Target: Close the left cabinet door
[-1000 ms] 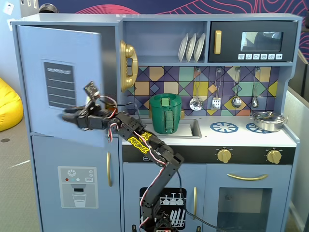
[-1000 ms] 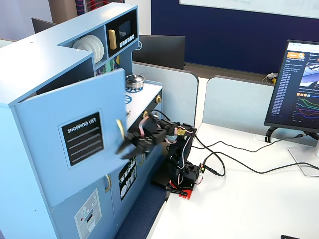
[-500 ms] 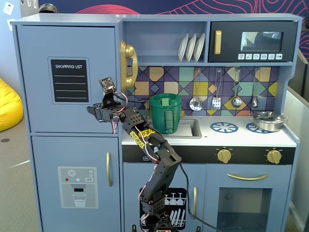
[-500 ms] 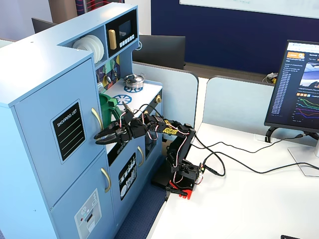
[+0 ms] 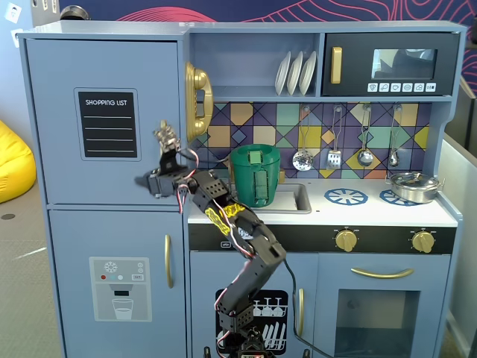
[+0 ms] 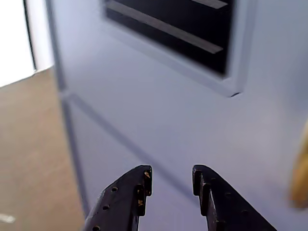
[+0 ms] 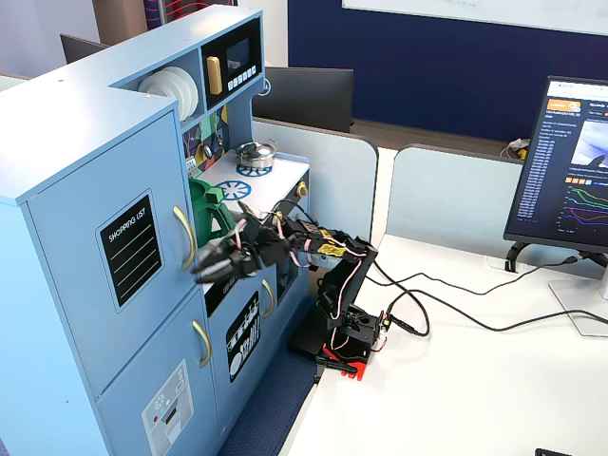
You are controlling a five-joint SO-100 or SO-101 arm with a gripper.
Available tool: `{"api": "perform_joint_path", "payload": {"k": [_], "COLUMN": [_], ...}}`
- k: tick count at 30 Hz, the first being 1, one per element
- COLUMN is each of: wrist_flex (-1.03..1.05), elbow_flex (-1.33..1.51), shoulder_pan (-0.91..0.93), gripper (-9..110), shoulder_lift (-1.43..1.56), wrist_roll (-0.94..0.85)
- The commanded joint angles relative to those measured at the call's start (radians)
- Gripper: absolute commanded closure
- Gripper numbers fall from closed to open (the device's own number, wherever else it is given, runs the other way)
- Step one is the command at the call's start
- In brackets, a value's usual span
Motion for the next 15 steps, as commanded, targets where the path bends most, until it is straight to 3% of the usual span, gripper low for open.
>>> {"api": "perform_joint_path", "payload": {"k": [1, 6, 15], "wrist_flex": [0.084, 0.206, 0.514], "elbow_flex": [0.095, 0.261, 0.525], "shoulder_pan": [-0.060, 0.008, 0.465], "gripper": [102, 102, 102], "shoulder_lift": [0.201, 0.393, 0.569], "wrist_roll": [0.003, -0.005, 0.044]}}
